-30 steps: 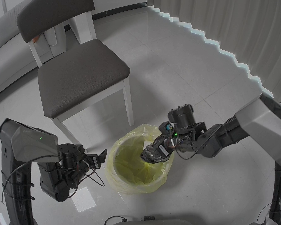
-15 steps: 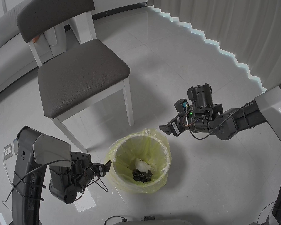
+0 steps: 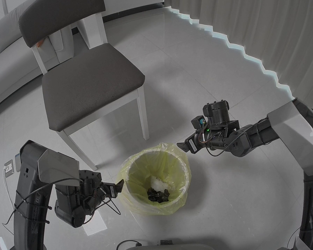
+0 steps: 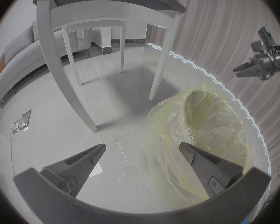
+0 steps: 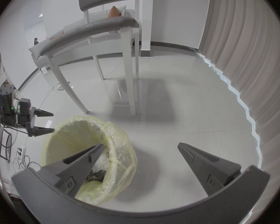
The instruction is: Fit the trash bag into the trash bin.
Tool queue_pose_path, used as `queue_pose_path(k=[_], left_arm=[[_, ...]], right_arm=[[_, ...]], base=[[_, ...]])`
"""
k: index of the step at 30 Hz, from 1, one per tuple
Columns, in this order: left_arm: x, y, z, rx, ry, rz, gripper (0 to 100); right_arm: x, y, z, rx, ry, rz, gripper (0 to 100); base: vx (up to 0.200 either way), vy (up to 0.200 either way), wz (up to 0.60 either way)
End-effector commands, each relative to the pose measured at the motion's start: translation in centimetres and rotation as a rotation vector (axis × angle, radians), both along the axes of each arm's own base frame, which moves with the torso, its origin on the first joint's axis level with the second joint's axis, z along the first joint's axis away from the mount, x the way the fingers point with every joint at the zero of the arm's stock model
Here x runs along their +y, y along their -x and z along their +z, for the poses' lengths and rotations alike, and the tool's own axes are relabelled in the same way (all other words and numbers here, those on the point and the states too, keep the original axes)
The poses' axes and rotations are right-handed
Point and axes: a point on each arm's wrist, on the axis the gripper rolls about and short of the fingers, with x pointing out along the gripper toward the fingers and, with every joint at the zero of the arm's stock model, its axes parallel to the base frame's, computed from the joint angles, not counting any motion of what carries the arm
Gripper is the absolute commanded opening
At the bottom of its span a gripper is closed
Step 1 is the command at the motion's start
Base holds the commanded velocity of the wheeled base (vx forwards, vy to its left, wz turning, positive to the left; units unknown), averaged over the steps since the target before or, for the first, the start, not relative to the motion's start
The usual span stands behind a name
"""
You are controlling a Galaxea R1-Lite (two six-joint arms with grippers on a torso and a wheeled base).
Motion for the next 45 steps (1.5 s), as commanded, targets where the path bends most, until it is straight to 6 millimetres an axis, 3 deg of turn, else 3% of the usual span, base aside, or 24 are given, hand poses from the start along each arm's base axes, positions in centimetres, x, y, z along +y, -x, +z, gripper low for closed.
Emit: queue_pose_path(k=[1,7,11,21,31,34,36,40,41,42,43,45], left_arm=[[0.1,0.0,1.2,-0.040,0.015,0.006,100],[0.0,0.0,1.5,-0.048,0.015,0.010,100],[0.0,0.0,1.5,-0.049,0.013,0.013,100],[0.2,0.1,1.4,-0.040,0.012,0.020,100],[0.1,0.1,1.4,-0.042,0.011,0.025,100],[0.3,0.0,1.5,-0.043,0.012,0.029,100],[0.4,0.0,1.4,-0.041,0.010,0.034,100],[0.4,-0.2,1.0,-0.040,0.007,0.034,100],[0.4,-0.2,1.0,-0.040,0.007,0.034,100],[0.4,-0.3,0.3,-0.027,-0.006,0.033,100],[0.4,-0.3,0.2,-0.024,-0.008,0.033,100],[0.3,-0.7,-0.7,-0.018,-0.010,0.029,100]], right_arm=[[-0.9,-2.7,-4.4,0.052,0.024,-0.043,100],[-0.9,-4.4,-6.8,0.062,0.024,-0.059,100],[-0.9,-4.7,-7.6,0.071,0.028,-0.060,100],[-0.7,-5.5,-11.8,0.119,0.051,-0.062,100],[-0.9,-6.9,-13.7,0.130,0.060,-0.072,100],[-3.0,-7.4,-13.1,0.139,0.068,-0.118,100],[-4.0,-7.5,-11.7,0.124,0.063,-0.141,100],[-6.2,-5.9,-7.6,0.115,0.060,-0.168,100],[-6.2,-5.9,-7.6,0.115,0.060,-0.168,100],[-6.6,-4.3,-5.8,0.115,0.058,-0.164,100],[-6.6,-4.0,-5.4,0.114,0.058,-0.163,100],[-6.6,-1.7,-3.7,0.103,0.051,-0.142,100]], base=[[0.000,0.000,0.00],[0.000,0.000,0.00],[0.000,0.000,0.00],[0.000,0.000,0.00],[0.000,0.000,0.00],[0.000,0.000,0.00],[0.000,0.000,0.00],[0.000,0.000,0.00],[0.000,0.000,0.00],[0.000,0.000,0.00],[0.000,0.000,0.00],[0.000,0.000,0.00]])
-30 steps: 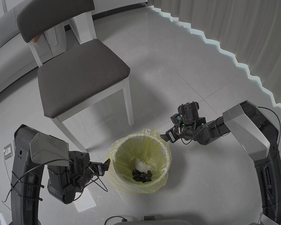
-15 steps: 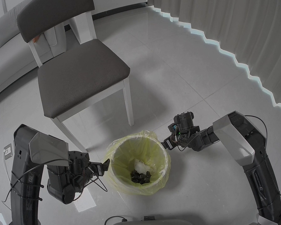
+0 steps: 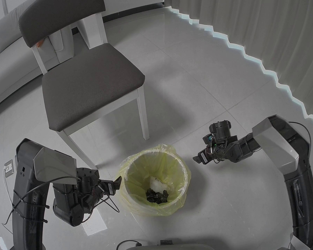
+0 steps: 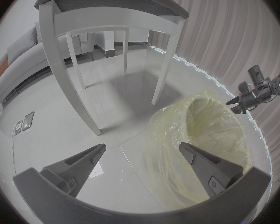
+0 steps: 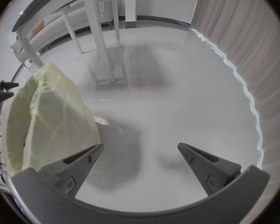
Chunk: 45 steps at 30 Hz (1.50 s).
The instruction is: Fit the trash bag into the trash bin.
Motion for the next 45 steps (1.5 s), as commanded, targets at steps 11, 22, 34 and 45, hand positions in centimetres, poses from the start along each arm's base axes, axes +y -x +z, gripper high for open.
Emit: queue_pose_path(k=[11,22,34,45], left_arm=[[-0.4,-1.7,-3.2,0.060,-0.101,-0.066,100],[-2.0,-8.4,-1.8,0.091,-0.136,-0.075,100],[-2.8,-13.8,-0.9,0.118,-0.138,-0.059,100],[2.8,-12.1,1.9,0.083,-0.112,0.059,100]], right_arm=[[-0.2,9.9,10.2,-0.157,-0.022,0.108,100],[0.2,10.9,10.9,-0.163,-0.024,0.127,100],[0.0,10.9,10.5,-0.150,-0.020,0.124,100],[0.1,10.8,10.6,-0.157,-0.023,0.125,100]], base=[[0.000,0.000,0.00],[0.000,0.000,0.00],[0.000,0.000,0.00],[0.000,0.000,0.00]])
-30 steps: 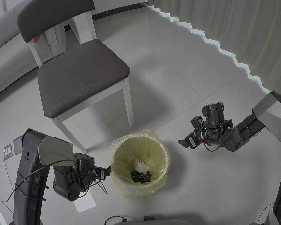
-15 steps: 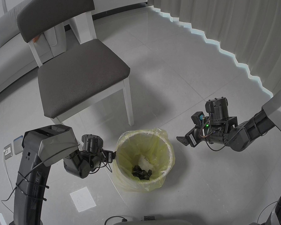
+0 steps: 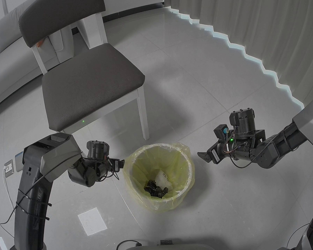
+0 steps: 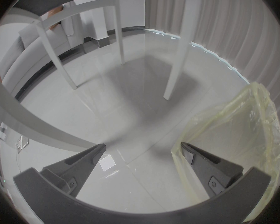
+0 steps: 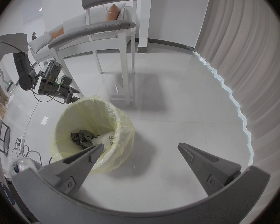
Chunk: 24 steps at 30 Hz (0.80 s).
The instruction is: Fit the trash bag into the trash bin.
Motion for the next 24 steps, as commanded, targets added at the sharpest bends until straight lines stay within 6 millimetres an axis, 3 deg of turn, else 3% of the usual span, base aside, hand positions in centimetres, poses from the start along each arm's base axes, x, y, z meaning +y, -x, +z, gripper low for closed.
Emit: queue_pose_path(k=[1,4,9,13,18,24], left_arm=[[3.3,1.2,2.7,-0.046,0.022,0.062,100],[5.0,4.1,3.8,-0.057,0.066,0.037,100],[5.3,6.8,3.6,-0.089,0.088,0.005,100],[5.0,7.0,3.2,-0.095,0.096,0.001,100],[4.0,4.6,2.4,-0.097,0.168,0.027,100],[3.0,5.4,2.9,-0.052,0.168,0.001,100]], right_arm=[[0.1,0.0,0.1,-0.006,-0.004,0.000,100],[0.0,0.1,-0.1,0.001,-0.004,-0.002,100],[0.5,0.4,0.0,-0.001,-0.003,0.013,100],[1.0,0.6,0.1,-0.005,-0.006,0.026,100],[1.0,1.1,0.3,-0.002,-0.008,0.029,100],[0.2,2.4,0.7,0.008,0.002,0.029,100]], base=[[0.000,0.000,0.00],[0.000,0.000,0.00],[0.000,0.000,0.00],[0.000,0.000,0.00],[0.000,0.000,0.00],[0.000,0.000,0.00]])
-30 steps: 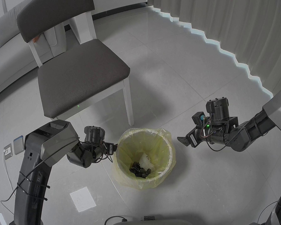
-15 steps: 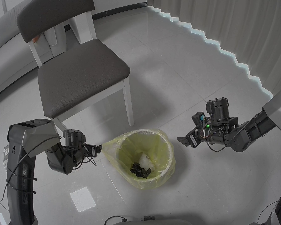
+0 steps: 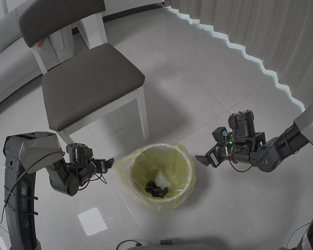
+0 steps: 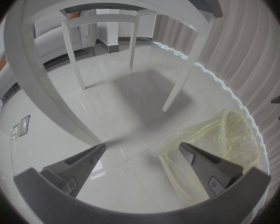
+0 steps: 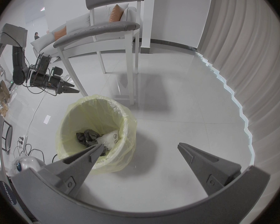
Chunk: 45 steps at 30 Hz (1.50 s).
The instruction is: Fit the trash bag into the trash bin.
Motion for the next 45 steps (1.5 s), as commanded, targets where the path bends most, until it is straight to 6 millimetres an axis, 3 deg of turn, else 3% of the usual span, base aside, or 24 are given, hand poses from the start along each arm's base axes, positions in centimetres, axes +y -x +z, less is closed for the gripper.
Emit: queue_pose_path(k=[1,5,11,16,23,31,34,39,45], left_arm=[[-1.3,0.6,0.1,0.043,0.009,-0.036,100],[-2.5,1.0,-0.4,0.131,0.015,-0.108,100],[-3.7,-1.2,-0.9,0.190,0.000,-0.119,100],[-4.6,-5.1,-2.0,0.198,-0.013,-0.108,100],[-6.7,-8.7,-3.2,0.245,-0.064,-0.082,100],[-9.1,-10.8,-4.6,0.205,-0.099,-0.056,100],[-8.6,-10.9,-3.8,0.198,-0.097,-0.032,100],[-6.2,-9.2,1.9,0.186,-0.007,0.010,100],[-2.9,-6.0,8.5,0.044,0.055,0.021,100]], right_arm=[[-0.6,1.5,0.8,0.000,0.003,0.004,100],[-0.7,1.7,1.3,-0.010,-0.002,0.004,100],[-0.8,1.9,1.0,0.000,0.003,0.004,100],[-1.4,1.6,0.8,0.004,0.005,-0.014,100],[-1.7,1.0,0.5,0.006,0.007,-0.029,100],[-1.8,0.6,0.6,0.001,0.003,-0.036,100],[-2.0,0.7,0.6,0.003,0.004,-0.039,100],[-2.5,0.5,0.6,0.007,-0.003,-0.061,100],[-3.0,0.6,1.9,-0.046,-0.037,-0.082,100]], base=[[0.000,0.000,0.00],[0.000,0.000,0.00],[0.000,0.000,0.00],[0.000,0.000,0.00],[0.000,0.000,0.00],[0.000,0.000,0.00],[0.000,0.000,0.00],[0.000,0.000,0.00],[0.000,0.000,0.00]])
